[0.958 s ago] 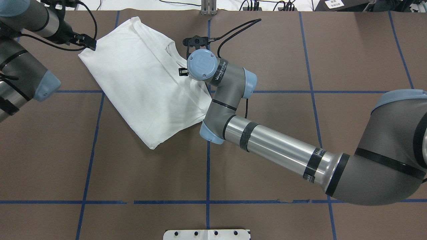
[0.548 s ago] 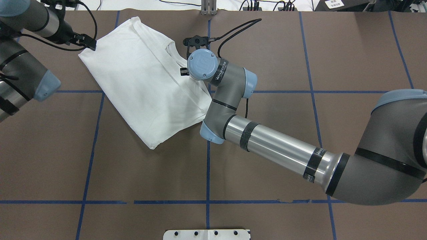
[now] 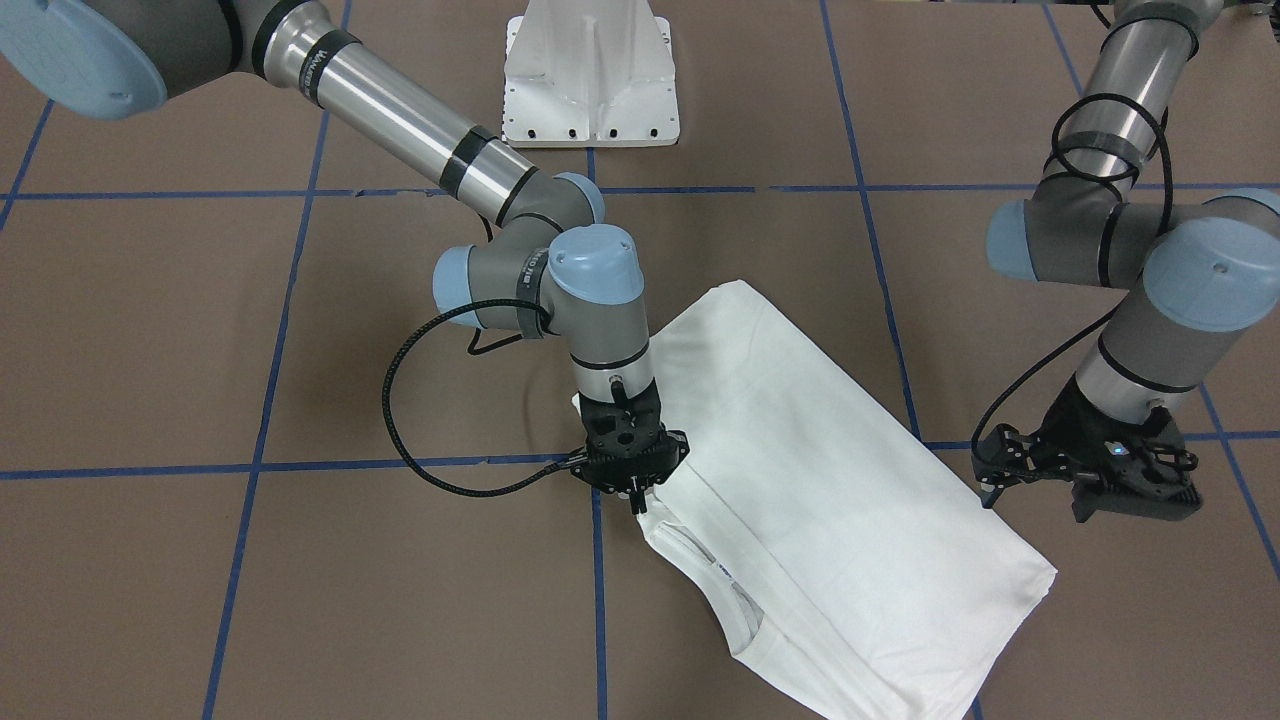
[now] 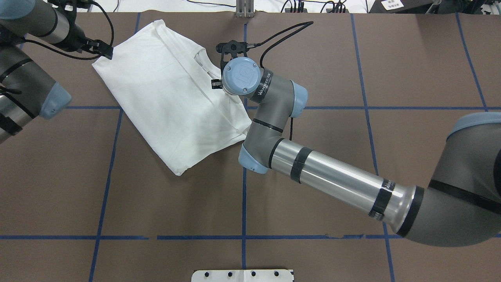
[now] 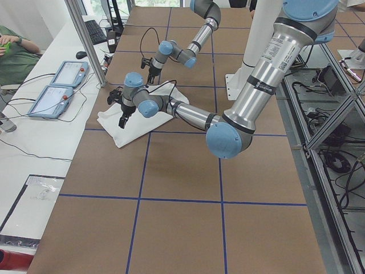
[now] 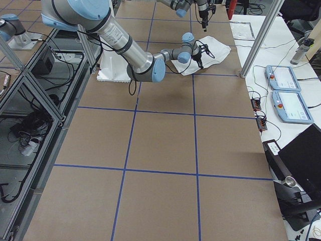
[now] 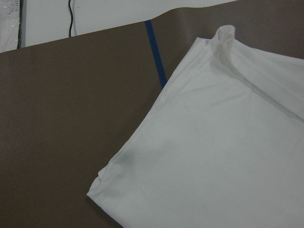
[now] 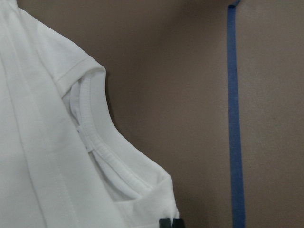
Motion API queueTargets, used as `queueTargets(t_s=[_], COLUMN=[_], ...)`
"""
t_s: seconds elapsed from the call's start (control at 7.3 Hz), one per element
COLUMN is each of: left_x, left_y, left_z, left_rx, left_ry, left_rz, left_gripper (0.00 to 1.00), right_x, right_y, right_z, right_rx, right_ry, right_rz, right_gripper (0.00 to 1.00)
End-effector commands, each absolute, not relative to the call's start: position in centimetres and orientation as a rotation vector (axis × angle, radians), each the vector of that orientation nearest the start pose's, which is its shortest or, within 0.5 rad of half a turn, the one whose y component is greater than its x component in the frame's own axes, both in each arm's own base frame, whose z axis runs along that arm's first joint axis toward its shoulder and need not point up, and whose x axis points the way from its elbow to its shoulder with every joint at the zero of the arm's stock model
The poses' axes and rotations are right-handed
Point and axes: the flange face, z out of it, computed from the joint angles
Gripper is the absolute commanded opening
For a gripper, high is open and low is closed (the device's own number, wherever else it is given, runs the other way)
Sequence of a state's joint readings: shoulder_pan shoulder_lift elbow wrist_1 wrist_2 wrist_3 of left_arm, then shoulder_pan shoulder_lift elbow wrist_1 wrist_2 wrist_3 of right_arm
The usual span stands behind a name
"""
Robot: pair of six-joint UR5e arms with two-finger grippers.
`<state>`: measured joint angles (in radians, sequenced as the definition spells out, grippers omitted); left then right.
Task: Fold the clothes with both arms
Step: 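Pull the folded shirt with the right gripper toward the table center, straightening it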
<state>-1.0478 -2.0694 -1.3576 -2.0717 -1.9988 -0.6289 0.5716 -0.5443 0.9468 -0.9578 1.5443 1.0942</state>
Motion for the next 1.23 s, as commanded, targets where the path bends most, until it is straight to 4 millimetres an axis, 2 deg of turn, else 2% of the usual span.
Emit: queueTargets(t_s=[0.0,0.27,0.41,0.55,0.68,0.82,1.1], left_x=[27.7,27.7,27.7,27.8,27.9,27.9,28.0], left_y=[-66.5,-66.4,-66.4,-66.3,-66.3,-66.3,-66.2], left_z=[41.9,41.7,41.5,41.5,41.5,41.5,41.5], left_rx=[0.427,0.43,0.433,0.432,0.432,0.432,0.432], left_ry=[0.76,0.764,0.765,0.766,0.766,0.766,0.767], left_rz=[0.069,0.071,0.071,0.073,0.074,0.074,0.076], left_gripper=[1.0,1.0,1.0,1.0,1.0,1.0,1.0], right_x=[-61.0,-56.7,-54.0,-51.3,-50.9,-52.1,-53.0], right_y=[-51.6,-47.1,-43.6,-40.4,-36.9,-34.8,-33.0], right_z=[22.5,25.0,26.9,28.0,28.5,28.5,29.2], right_rx=[0.514,0.49,0.504,0.488,0.473,0.482,0.481], right_ry=[-0.891,-0.894,-0.895,-0.89,-0.893,-0.892,-0.885], right_rz=[0.073,0.087,0.075,0.094,0.147,0.154,0.175], right_gripper=[0.0,0.0,0.0,0.0,0.0,0.0,0.0])
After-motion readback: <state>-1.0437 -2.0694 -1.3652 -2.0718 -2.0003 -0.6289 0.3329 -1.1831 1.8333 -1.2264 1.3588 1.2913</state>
